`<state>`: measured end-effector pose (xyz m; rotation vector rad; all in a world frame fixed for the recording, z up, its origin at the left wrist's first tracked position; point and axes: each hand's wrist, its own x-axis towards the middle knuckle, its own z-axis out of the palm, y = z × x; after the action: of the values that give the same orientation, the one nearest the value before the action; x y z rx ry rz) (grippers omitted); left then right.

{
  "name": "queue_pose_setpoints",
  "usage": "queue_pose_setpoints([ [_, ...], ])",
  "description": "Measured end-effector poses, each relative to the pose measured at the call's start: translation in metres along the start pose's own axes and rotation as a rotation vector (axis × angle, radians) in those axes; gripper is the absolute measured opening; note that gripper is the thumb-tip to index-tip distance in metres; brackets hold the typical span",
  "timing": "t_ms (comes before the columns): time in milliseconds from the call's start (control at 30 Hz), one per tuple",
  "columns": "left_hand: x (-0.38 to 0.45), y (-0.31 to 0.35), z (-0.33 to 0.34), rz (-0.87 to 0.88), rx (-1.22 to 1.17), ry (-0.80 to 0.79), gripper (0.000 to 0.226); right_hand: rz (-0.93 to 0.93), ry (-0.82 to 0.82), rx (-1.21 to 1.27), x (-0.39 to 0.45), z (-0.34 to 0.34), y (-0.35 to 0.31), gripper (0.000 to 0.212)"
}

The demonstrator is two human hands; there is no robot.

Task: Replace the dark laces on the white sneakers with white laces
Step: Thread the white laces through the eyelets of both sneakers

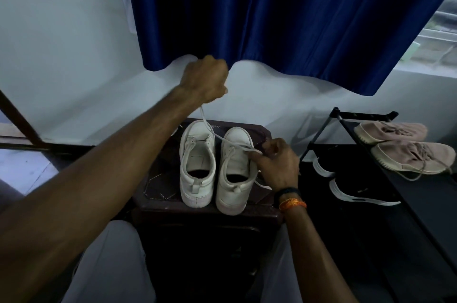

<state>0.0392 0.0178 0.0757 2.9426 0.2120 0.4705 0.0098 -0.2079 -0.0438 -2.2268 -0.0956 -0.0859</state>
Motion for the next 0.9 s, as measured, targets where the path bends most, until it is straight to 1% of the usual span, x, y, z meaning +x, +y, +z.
queue_pose_setpoints([
  [33, -0.002, -0.002, 0.005, -0.011, -0.058, -0.01, 0.03, 0.0, -0.021, 0.008, 0.0, -0.001, 0.002, 0.029],
  [100, -0.009, -0.004, 0.013, 0.001, -0.297, -0.088, 0.025, -0.007, -0.067, 0.016, 0.001, -0.002, 0.003, 0.021],
  [133, -0.014, -0.001, 0.016, 0.027, -0.412, -0.139, 0.021, -0.015, -0.086, 0.021, 0.0, -0.003, 0.003, 0.022],
  [167, -0.02, 0.003, 0.019, 0.059, -0.509, -0.203, 0.018, -0.022, -0.098, 0.031, 0.0, -0.003, 0.002, 0.027],
  [233, -0.033, 0.016, 0.022, 0.125, -0.697, -0.376, 0.011, -0.018, -0.106, 0.058, 0.0, -0.004, -0.002, 0.037],
  [267, -0.038, 0.021, 0.024, 0.15, -0.781, -0.455, 0.01, -0.017, -0.111, 0.068, 0.0, -0.004, -0.002, 0.037],
  [300, -0.039, 0.024, 0.028, 0.17, -0.809, -0.497, 0.012, -0.016, -0.117, 0.072, 0.0, -0.004, -0.002, 0.034],
  [333, -0.04, 0.024, 0.031, 0.188, -0.775, -0.497, 0.015, -0.021, -0.124, 0.083, 0.0, -0.003, -0.001, 0.032],
  [367, -0.038, 0.023, 0.031, 0.191, -0.694, -0.455, 0.02, -0.025, -0.124, 0.095, -0.001, -0.003, 0.0, 0.03],
  [433, -0.031, 0.011, 0.026, 0.115, -0.532, -0.283, 0.028, -0.065, -0.106, 0.074, -0.003, -0.002, -0.002, 0.027],
  [500, -0.026, -0.006, 0.017, 0.0, -0.487, -0.108, 0.03, -0.155, -0.052, -0.01, -0.006, -0.001, -0.005, 0.026],
  [567, -0.022, -0.019, 0.01, -0.048, -0.505, -0.015, 0.028, -0.266, 0.007, -0.128, -0.009, 0.001, -0.015, 0.026],
  [600, -0.021, -0.021, 0.007, -0.049, -0.513, -0.005, 0.027, -0.33, 0.022, -0.194, -0.011, 0.003, -0.022, 0.026],
  [667, -0.023, -0.018, 0.005, -0.027, -0.559, -0.052, 0.027, -0.47, -0.003, -0.313, -0.019, 0.01, -0.037, 0.032],
  [733, -0.028, -0.009, 0.007, 0.017, -0.649, -0.15, 0.024, -0.601, -0.095, -0.38, -0.026, 0.013, -0.048, 0.04],
  [767, -0.03, -0.004, 0.009, 0.034, -0.682, -0.199, 0.023, -0.638, -0.157, -0.375, -0.028, 0.013, -0.049, 0.038],
  [833, -0.033, 0.006, 0.017, 0.041, -0.744, -0.266, 0.021, -0.598, -0.285, -0.245, -0.025, 0.007, -0.044, 0.033],
  [867, -0.035, 0.01, 0.022, 0.034, -0.776, -0.289, 0.021, -0.55, -0.327, -0.13, -0.024, 0.003, -0.04, 0.037],
  [900, -0.037, 0.013, 0.026, 0.032, -0.794, -0.305, 0.021, -0.523, -0.326, -0.04, -0.022, 0.0, -0.035, 0.04],
])
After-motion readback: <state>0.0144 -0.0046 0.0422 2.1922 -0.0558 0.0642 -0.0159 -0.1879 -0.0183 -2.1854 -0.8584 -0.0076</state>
